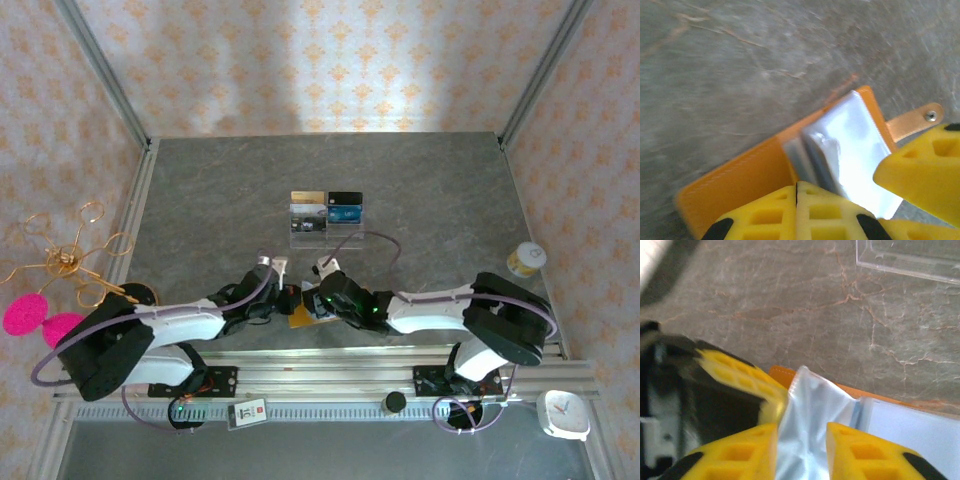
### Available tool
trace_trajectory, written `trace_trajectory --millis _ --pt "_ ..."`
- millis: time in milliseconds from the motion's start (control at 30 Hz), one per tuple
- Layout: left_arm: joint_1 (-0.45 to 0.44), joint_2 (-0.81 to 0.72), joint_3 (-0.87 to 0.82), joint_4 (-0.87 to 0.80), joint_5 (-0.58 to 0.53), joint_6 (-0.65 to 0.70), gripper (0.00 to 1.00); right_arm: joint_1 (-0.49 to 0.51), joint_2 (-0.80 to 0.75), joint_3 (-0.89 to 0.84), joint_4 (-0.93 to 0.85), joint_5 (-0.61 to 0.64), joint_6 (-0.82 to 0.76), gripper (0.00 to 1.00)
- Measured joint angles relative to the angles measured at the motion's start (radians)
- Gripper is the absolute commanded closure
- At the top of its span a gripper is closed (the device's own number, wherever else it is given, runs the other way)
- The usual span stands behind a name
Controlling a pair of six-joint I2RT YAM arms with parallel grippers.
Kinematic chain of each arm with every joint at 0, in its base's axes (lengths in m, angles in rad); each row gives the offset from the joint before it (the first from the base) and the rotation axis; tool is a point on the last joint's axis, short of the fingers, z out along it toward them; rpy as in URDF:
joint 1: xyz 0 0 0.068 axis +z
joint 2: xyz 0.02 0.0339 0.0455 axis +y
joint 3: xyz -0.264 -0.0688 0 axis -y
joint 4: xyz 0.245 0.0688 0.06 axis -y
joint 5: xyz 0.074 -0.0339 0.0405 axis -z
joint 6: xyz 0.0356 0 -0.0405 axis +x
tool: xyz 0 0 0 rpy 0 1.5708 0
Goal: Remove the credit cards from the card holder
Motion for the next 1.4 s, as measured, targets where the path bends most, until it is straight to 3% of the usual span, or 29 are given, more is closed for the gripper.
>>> trace_trajectory --millis 300,433,567,700,1000,1400 --pt "-0.085 0.137 0.118 0.044 0.037 -0.021 0.97 -0.001 -0.364 -0.164 -0.057 0.151 0.072 0.64" --pt "-0.099 0.206 0.149 0.048 0.04 -0.042 0.92 -0.014 -0.425 -0.2 -0.104 0.165 0.103 0.68" --pt "-0.093 0.098 0.111 0.047 -0.008 -0.067 0.79 -0.06 -0.391 -0.206 -0.133 0.122 0.106 0.76" --pt "-0.069 0.008 0.105 0.045 -0.031 -0.07 0.77 -0.105 -0.275 -0.187 -0.138 0.067 0.079 0.79" --pt "-0.054 0.033 0.016 0.053 -0.03 -0.105 0.7 -0.155 -0.079 -0.13 -0.133 0.027 0.044 0.84" --pt "-0.045 0.117 0.024 0.079 -0.031 -0.114 0.7 -0.155 -0.04 -0.132 -0.114 0.011 0.069 0.89"
